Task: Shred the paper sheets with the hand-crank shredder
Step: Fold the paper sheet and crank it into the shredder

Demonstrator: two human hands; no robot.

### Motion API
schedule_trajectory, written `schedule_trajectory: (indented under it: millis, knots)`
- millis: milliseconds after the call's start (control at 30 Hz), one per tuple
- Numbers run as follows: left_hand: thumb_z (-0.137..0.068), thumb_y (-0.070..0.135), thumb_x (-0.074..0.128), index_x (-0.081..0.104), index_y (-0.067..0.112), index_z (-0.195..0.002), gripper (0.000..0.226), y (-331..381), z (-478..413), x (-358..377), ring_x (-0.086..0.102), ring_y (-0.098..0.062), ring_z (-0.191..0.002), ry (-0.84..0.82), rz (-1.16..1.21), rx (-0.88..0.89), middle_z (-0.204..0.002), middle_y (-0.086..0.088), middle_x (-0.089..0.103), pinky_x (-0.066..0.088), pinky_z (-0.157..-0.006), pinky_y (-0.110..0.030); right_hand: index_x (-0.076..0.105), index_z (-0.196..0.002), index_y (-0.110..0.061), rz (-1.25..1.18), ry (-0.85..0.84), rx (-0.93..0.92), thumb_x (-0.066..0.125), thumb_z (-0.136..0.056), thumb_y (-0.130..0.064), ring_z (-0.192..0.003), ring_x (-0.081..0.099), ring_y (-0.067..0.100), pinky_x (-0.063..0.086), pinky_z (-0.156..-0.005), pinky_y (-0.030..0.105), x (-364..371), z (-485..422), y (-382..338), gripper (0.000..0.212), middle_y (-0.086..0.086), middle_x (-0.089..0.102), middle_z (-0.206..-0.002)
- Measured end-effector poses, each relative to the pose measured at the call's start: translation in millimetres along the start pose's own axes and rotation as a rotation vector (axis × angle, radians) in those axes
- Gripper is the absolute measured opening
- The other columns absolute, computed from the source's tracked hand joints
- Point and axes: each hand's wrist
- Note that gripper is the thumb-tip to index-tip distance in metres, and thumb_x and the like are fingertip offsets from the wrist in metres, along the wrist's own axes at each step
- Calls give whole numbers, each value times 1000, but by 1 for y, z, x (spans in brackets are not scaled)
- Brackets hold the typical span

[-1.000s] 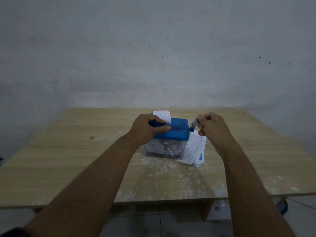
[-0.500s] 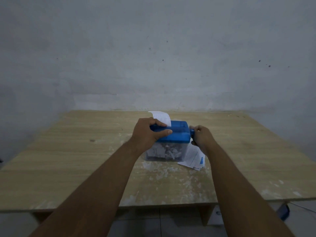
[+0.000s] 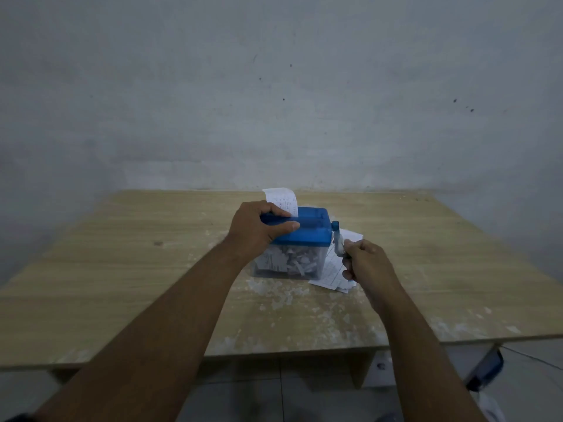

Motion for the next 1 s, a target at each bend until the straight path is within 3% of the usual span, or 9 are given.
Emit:
schedule_trajectory:
  millis: [233, 400, 500, 733, 900, 1000]
  knots:
    - [-74, 32, 96, 85, 22, -89, 22, -1, -4, -1, 68, 2, -82, -19, 0, -27, -92, 5, 77, 51, -66, -13, 70, -100, -7, 67, -47, -92, 54, -106, -16, -68, 60, 20, 57, -79, 44, -11, 13, -21, 20, 8, 64, -79]
    - [-77, 29, 95, 85, 16, -94, 24, -1, -4, -3, 68, 2, -82, -46, 3, -21, -95, 4, 77, 51, -66, -12, 71, -102, -8, 37, -14, -236, 58, -106, -20, -66, 62, 15, 57, -76, 42, -10, -13, -57, 18, 2, 69, -77]
    - [-77, 30, 95, 85, 17, -96, 24, -2, -4, -4, 68, 4, -85, -38, -2, -22, -98, 6, 77, 52, -66, -11, 71, -100, -8, 56, -12, -260, 61, -106, -23, -67, 59, 13, 55, -69, 33, -7, -39, -73, 19, -4, 69, -72]
    - [-78, 28, 94, 86, 17, -99, 25, 0, -2, -5, 68, 8, -88, -36, 15, -7, -101, 11, 75, 53, -69, -10, 68, -95, -4, 150, 3, -236, 67, -102, -35, -69, 59, 18, 57, -67, 34, 6, -90, -74, 32, 4, 70, -80]
    - [-77, 29, 95, 85, 18, -98, 26, -2, -2, -3, 70, 3, -93, -27, 33, -15, -105, 8, 77, 55, -72, -12, 68, -102, 2, 203, -27, -79, 66, -103, -31, -78, 61, 23, 60, -75, 39, 20, -104, -41, 33, 16, 70, -93]
    - [-76, 27, 96, 85, 18, -96, 25, -3, -1, -1, 71, 0, -92, -8, 51, -3, -101, 6, 78, 55, -72, -12, 67, -96, -1, 145, -25, 32, 57, -107, -20, -74, 55, 24, 56, -68, 36, 21, -96, -9, 24, 18, 63, -86]
Point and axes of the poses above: each hand's wrist, its own z-axis away from the middle knuckle, its own x-axis out of the palm, y = z × x
